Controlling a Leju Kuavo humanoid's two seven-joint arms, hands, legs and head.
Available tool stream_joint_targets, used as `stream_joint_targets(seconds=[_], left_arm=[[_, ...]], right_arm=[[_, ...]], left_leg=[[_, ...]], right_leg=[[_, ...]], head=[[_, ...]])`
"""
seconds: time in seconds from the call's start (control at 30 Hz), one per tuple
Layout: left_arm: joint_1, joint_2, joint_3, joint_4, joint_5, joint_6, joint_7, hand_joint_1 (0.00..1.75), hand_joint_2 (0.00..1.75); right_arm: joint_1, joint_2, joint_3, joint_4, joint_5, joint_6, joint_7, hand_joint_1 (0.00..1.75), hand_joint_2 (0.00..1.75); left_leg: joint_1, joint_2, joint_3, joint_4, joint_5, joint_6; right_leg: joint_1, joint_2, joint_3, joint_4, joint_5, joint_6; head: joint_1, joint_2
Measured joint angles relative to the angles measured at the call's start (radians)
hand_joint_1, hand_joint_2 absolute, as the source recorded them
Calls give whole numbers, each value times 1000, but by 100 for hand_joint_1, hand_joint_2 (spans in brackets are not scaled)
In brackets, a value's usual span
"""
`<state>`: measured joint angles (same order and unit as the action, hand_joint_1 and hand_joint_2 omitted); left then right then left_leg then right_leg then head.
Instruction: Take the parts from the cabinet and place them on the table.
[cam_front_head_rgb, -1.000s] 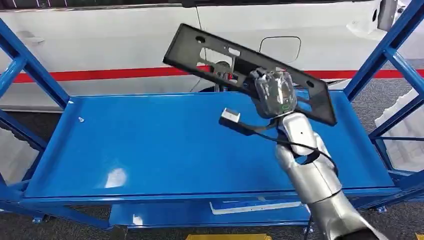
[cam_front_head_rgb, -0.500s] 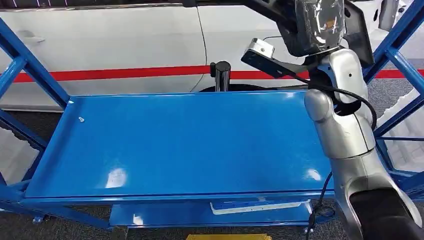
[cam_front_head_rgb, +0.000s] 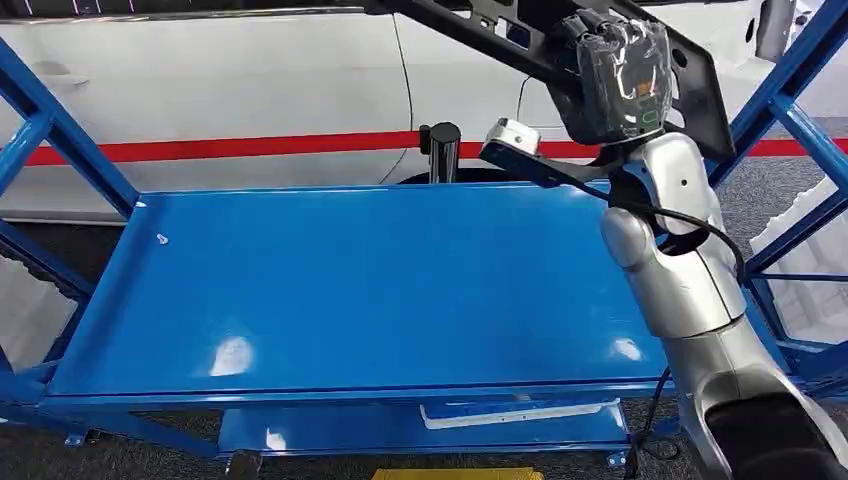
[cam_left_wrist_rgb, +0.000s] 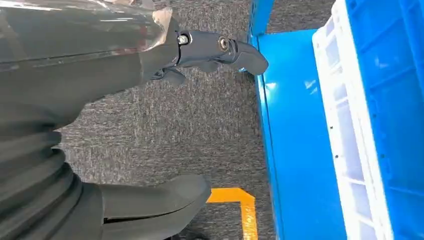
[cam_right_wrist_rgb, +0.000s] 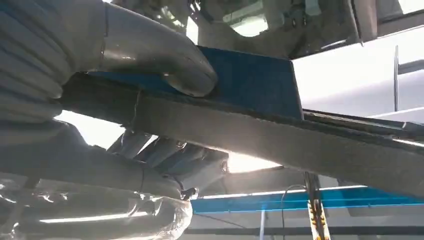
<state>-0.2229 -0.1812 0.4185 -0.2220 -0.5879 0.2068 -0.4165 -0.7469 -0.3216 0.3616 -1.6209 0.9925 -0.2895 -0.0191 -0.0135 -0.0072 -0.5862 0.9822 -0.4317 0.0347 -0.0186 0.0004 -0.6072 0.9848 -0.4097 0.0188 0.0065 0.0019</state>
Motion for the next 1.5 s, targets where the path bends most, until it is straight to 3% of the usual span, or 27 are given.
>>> stream_joint_targets(seconds=[0.27,0.33,0.37,0.4,0.47,0.53,0.57,0.6,0.67,0.7,0.73,0.87,0.9,0.97,1.0,1.03,1.07,1.13,1.17,1.2,1.23,1.3,1.33,1.37,1.4,1.43,1.5], left_arm=[[-3,0,-4,0,-32,24,82,0,175],[-5,-1,-5,0,-40,33,95,0,175],[-6,-3,-8,0,-51,44,110,0,175],[-7,-4,-11,0,-56,51,120,0,175],[-7,-5,-12,0,-62,54,132,0,175],[-6,-6,-12,0,-63,55,136,0,175],[-5,-6,-13,0,-63,54,138,0,175],[-5,-6,-13,0,-63,54,140,0,175],[-5,-5,-13,0,-63,54,145,0,175],[-6,-2,-12,0,-63,55,146,0,175],[-6,-3,-13,0,-63,55,147,0,175],[-4,1,-12,0,-64,56,148,0,175],[-4,1,-12,0,-64,56,149,0,175],[-4,1,-12,0,-67,56,151,0,175],[-3,2,-12,0,-69,56,154,0,175],[-2,2,-12,0,-69,57,156,0,175],[-2,2,-12,0,-70,58,158,0,175],[-2,3,-12,0,-70,58,162,0,175],[-2,4,-12,0,-71,60,163,0,175],[-5,6,-12,0,-73,63,165,0,175],[-5,10,-12,0,-73,66,169,0,175],[-2,11,-12,0,-72,71,178,0,175],[-1,13,-11,0,-69,76,185,0,175],[0,14,-11,0,-68,81,186,0,175],[1,16,-10,0,-64,87,189,0,175],[1,18,-7,0,-59,91,191,0,175],[9,21,0,0,-50,94,192,0,175]], right_arm=[[1,9,21,-13,-67,30,-7,175,175],[0,14,24,-20,-66,33,-5,175,175],[0,15,24,-22,-65,35,-2,175,175],[-4,17,26,-22,-64,38,1,175,175],[-5,21,30,-22,-64,40,4,175,175],[1,23,37,-22,-64,41,4,175,175],[2,24,40,-22,-65,41,4,175,175],[2,24,40,-22,-65,41,4,175,175],[-1,24,39,-22,-67,41,4,175,175],[-2,25,39,-22,-68,40,4,175,175],[0,25,39,-23,-69,40,4,175,175],[-4,25,38,-24,-73,40,7,175,175],[-4,26,39,-24,-75,41,7,175,175],[-8,25,38,-24,-80,41,7,175,175],[-8,25,38,-24,-82,41,7,175,175],[-6,24,38,-24,-83,41,8,175,175],[-5,24,38,-24,-83,41,8,175,175],[-3,22,36,-26,-83,40,8,175,175],[-3,21,35,-30,-83,40,8,175,175],[-3,20,32,-34,-83,40,8,175,175],[-3,18,28,-39,-83,39,8,175,175],[0,17,26,-42,-83,39,9,175,175],[3,17,24,-44,-85,39,10,175,175],[5,14,20,-44,-87,39,10,175,175],[5,11,18,-44,-94,39,10,175,175],[4,9,15,-44,-102,39,10,175,175],[8,8,13,-44,-111,39,9,175,175]], left_leg=[[-2,0,-6,11,-7,13],[-2,0,0,-3,9,29],[8,5,9,-19,21,29],[8,5,9,-23,25,36],[7,5,6,-23,27,37],[8,5,2,-22,28,35],[9,5,1,-21,30,33],[12,4,-1,-18,30,30],[19,3,-12,5,23,18],[15,1,-24,13,21,10],[12,1,-29,19,22,5],[19,-3,-50,41,17,-9],[19,1,-60,66,-15,-15],[21,2,-116,223,-126,-27],[23,2,-141,300,-163,-29],[24,3,-150,344,-176,-28],[23,3,-139,340,-167,-24],[20,3,-53,220,-107,-6],[15,2,12,122,-80,11],[6,2,58,46,-89,31],[5,10,65,38,-86,29],[-7,7,57,35,-73,32],[-11,7,54,30,-63,39],[-2,11,59,3,-39,42],[1,15,54,-10,-22,39],[1,15,41,-11,-8,50],[1,15,15,-11,10,44]], right_leg=[[-2,0,1,-1,1,8],[2,0,6,-9,9,20],[2,-1,-5,5,-6,19],[3,0,-22,47,-38,12],[1,0,-86,207,-112,0],[-2,0,-130,328,-148,10],[-6,-1,-113,305,-134,21],[-11,-1,-73,237,-105,37],[-23,-3,38,39,-48,65],[-15,6,59,28,-64,57],[-6,16,45,40,-49,48],[-21,12,23,40,-47,21],[-19,11,19,40,-42,12],[-15,9,2,40,-30,-6],[-11,8,-5,40,-25,-12],[-7,8,-13,41,-20,-14],[-4,8,-19,41,-14,-16],[4,9,-31,41,-3,-15],[8,9,-34,41,2,-13],[5,8,-35,41,7,-13],[13,7,-38,37,14,-3],[-2,0,-37,35,24,7],[-3,0,-38,29,33,19],[6,0,-42,26,36,24],[5,-1,-59,49,6,17],[5,0,-81,102,-46,5],[0,0,-120,246,-131,1]], head=[[0,0],[0,0],[1,0],[1,0],[2,0],[2,0],[2,0],[1,0],[2,0],[3,0],[-1,0],[0,0],[-2,0],[-3,0],[-3,0],[-2,0],[-3,0],[-3,0],[-3,0],[-3,0],[1,0],[-1,0],[-2,0],[-1,0],[0,0],[2,0],[2,0]])
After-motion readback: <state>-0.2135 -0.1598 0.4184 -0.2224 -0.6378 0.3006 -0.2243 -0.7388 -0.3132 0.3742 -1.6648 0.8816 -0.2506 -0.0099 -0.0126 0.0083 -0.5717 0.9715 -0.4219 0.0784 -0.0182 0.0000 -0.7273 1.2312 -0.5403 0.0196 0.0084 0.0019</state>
